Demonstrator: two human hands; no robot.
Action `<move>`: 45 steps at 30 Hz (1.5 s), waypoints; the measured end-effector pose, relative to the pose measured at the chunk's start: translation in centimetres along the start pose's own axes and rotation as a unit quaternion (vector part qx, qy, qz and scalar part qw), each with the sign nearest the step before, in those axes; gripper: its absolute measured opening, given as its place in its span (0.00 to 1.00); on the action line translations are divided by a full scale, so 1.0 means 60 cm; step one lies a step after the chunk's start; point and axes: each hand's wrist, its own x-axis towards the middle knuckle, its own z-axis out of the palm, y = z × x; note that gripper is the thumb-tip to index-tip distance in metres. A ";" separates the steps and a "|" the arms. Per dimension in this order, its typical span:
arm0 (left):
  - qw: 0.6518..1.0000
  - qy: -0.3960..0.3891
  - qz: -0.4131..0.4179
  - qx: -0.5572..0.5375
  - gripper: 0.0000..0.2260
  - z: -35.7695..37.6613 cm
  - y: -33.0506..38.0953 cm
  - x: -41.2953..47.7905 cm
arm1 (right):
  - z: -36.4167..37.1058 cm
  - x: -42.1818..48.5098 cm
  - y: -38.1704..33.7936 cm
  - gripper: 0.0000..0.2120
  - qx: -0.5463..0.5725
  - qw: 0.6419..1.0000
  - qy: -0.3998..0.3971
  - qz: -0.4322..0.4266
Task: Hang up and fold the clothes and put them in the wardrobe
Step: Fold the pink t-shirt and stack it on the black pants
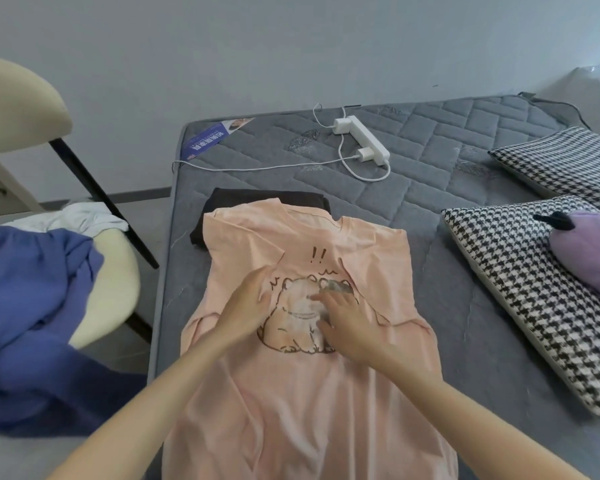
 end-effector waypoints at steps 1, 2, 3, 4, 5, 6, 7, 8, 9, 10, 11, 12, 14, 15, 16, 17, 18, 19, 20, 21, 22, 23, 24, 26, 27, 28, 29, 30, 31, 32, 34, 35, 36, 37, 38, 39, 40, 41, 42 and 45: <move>1.000 -0.020 -0.012 0.016 0.22 0.007 -0.007 -0.019 | 0.012 -0.017 -0.004 0.23 -0.002 0.999 -0.027 0.016; 0.998 -0.047 -0.025 0.039 0.22 0.012 -0.015 -0.038 | 0.023 -0.034 -0.008 0.23 -0.014 0.998 -0.058 0.035; 0.993 -0.079 -0.039 0.073 0.23 0.017 -0.025 -0.059 | 0.033 -0.049 -0.013 0.24 -0.037 0.994 -0.092 0.053; 0.985 -0.116 -0.056 0.118 0.24 0.019 -0.035 -0.079 | 0.042 -0.064 -0.017 0.26 -0.064 0.988 -0.125 0.067; 0.972 -0.153 -0.075 0.163 0.25 0.019 -0.043 -0.101 | 0.050 -0.077 -0.021 0.28 -0.089 0.982 -0.148 0.074; 0.959 -0.182 -0.092 0.197 0.26 0.017 -0.051 -0.122 | 0.058 -0.091 -0.026 0.30 -0.110 0.978 -0.159 0.076; 0.951 -0.195 -0.104 0.216 0.27 0.014 -0.059 -0.141 | 0.063 -0.102 -0.029 0.30 -0.126 0.977 -0.156 0.074; 0.948 -0.195 -0.111 0.226 0.27 0.010 -0.065 -0.159 | 0.066 -0.112 -0.033 0.30 -0.138 0.977 -0.145 0.072; 0.947 -0.187 -0.112 0.234 0.27 0.005 -0.068 -0.174 | 0.068 -0.121 -0.036 0.29 -0.146 0.978 -0.130 0.072; 0.948 -0.177 -0.108 0.243 0.26 -0.001 -0.069 -0.187 | 0.067 -0.127 -0.039 0.28 -0.153 0.979 -0.114 0.072; 0.950 -0.168 -0.106 0.243 0.26 -0.006 -0.068 -0.199 | 0.066 -0.133 -0.044 0.27 -0.163 0.979 -0.098 0.071; 0.954 -0.157 -0.107 0.231 0.25 -0.011 -0.064 -0.209 | 0.065 -0.137 -0.049 0.25 -0.173 0.979 -0.082 0.067; 0.965 -0.137 -0.119 0.192 0.22 -0.018 -0.055 -0.229 | 0.062 -0.142 -0.064 0.20 -0.170 0.981 -0.071 0.061; 0.968 -0.125 -0.124 0.177 0.21 -0.019 -0.048 -0.240 | 0.062 -0.143 -0.072 0.18 -0.153 0.983 -0.077 0.063; 0.971 -0.111 -0.127 0.170 0.21 -0.018 -0.044 -0.252 | 0.062 -0.145 -0.080 0.16 -0.133 0.985 -0.086 0.065; 0.971 -0.099 -0.131 0.172 0.21 -0.018 -0.041 -0.266 | 0.063 -0.147 -0.089 0.14 -0.112 0.987 -0.100 0.063; 0.971 -0.087 -0.129 0.179 0.21 -0.018 -0.039 -0.280 | 0.063 -0.151 -0.097 0.13 -0.091 0.987 -0.117 0.057; 0.973 -0.078 -0.121 0.182 0.20 -0.019 -0.037 -0.295 | 0.064 -0.157 -0.106 0.12 -0.069 0.988 -0.133 0.047; 0.977 -0.069 -0.108 0.172 0.17 -0.021 -0.036 -0.310 | 0.066 -0.165 -0.115 0.11 -0.050 0.988 -0.145 0.035; 0.983 -0.065 -0.094 0.147 0.13 -0.025 -0.035 -0.326 | 0.069 -0.174 -0.125 0.10 -0.034 0.987 -0.153 0.022; 0.988 -0.067 -0.080 0.115 0.11 -0.029 -0.035 -0.343 | 0.073 -0.184 -0.135 0.10 -0.020 0.986 -0.163 0.010; 0.990 -0.079 -0.069 0.092 0.11 -0.033 -0.034 -0.360 | 0.077 -0.194 -0.145 0.10 -0.010 0.984 -0.179 -0.001; 0.990 -0.097 -0.062 0.083 0.12 -0.037 -0.035 -0.376 | 0.081 -0.205 -0.154 0.10 -0.008 0.980 -0.198 -0.013; 0.983 -0.145 -0.060 0.091 0.13 -0.041 -0.038 -0.405 | 0.088 -0.223 -0.168 0.09 -0.029 0.969 -0.242 -0.034; 0.977 -0.175 -0.063 0.104 0.13 -0.041 -0.042 -0.418 | 0.091 -0.232 -0.174 0.09 -0.038 0.964 -0.261 -0.041; 0.969 -0.203 -0.064 0.123 0.15 -0.040 -0.048 -0.429 | 0.095 -0.241 -0.178 0.09 -0.043 0.960 -0.275 -0.045; 0.961 -0.226 -0.061 0.144 0.18 -0.036 -0.053 -0.439 | 0.098 -0.249 -0.181 0.10 -0.048 0.957 -0.282 -0.047; 0.954 -0.241 -0.056 0.167 0.21 -0.032 -0.059 -0.446 | 0.101 -0.257 -0.183 0.11 -0.054 0.957 -0.282 -0.049; 0.950 -0.244 -0.049 0.191 0.23 -0.026 -0.062 -0.450 | 0.104 -0.263 -0.185 0.11 -0.060 0.958 -0.276 -0.052; 0.946 -0.238 -0.039 0.214 0.23 -0.019 -0.063 -0.453 | 0.106 -0.269 -0.186 0.11 -0.065 0.959 -0.270 -0.054; 0.949 -0.206 -0.016 0.238 0.15 -0.008 -0.057 -0.456 | 0.107 -0.277 -0.188 0.11 -0.067 0.961 -0.264 -0.052; 0.954 -0.191 -0.004 0.230 0.11 -0.005 -0.052 -0.456 | 0.107 -0.280 -0.189 0.12 -0.065 0.961 -0.265 -0.049; 0.960 -0.181 0.000 0.214 0.10 -0.004 -0.048 -0.457 | 0.106 -0.284 -0.190 0.13 -0.063 0.960 -0.269 -0.047; 0.965 -0.171 -0.003 0.200 0.10 -0.005 -0.044 -0.458 | 0.106 -0.287 -0.191 0.14 -0.059 0.959 -0.272 -0.047; 0.969 -0.159 -0.011 0.191 0.10 -0.011 -0.040 -0.459 | 0.105 -0.290 -0.191 0.15 -0.053 0.960 -0.272 -0.047; 0.974 -0.139 -0.021 0.179 0.10 -0.020 -0.036 -0.459 | 0.106 -0.291 -0.191 0.16 -0.043 0.961 -0.268 -0.047; 0.980 -0.111 -0.034 0.162 0.09 -0.032 -0.033 -0.461 | 0.106 -0.294 -0.192 0.15 -0.033 0.963 -0.262 -0.049; 0.985 -0.077 -0.046 0.144 0.10 -0.045 -0.029 -0.463 | 0.108 -0.296 -0.194 0.15 -0.025 0.966 -0.253 -0.053; 0.989 -0.039 -0.054 0.133 0.10 -0.061 -0.026 -0.466 | 0.109 -0.297 -0.198 0.14 -0.018 0.968 -0.243 -0.059; 0.988 0.080 -0.064 0.113 0.11 -0.109 -0.024 -0.481 | 0.117 -0.296 -0.215 0.13 0.000 0.968 -0.238 -0.083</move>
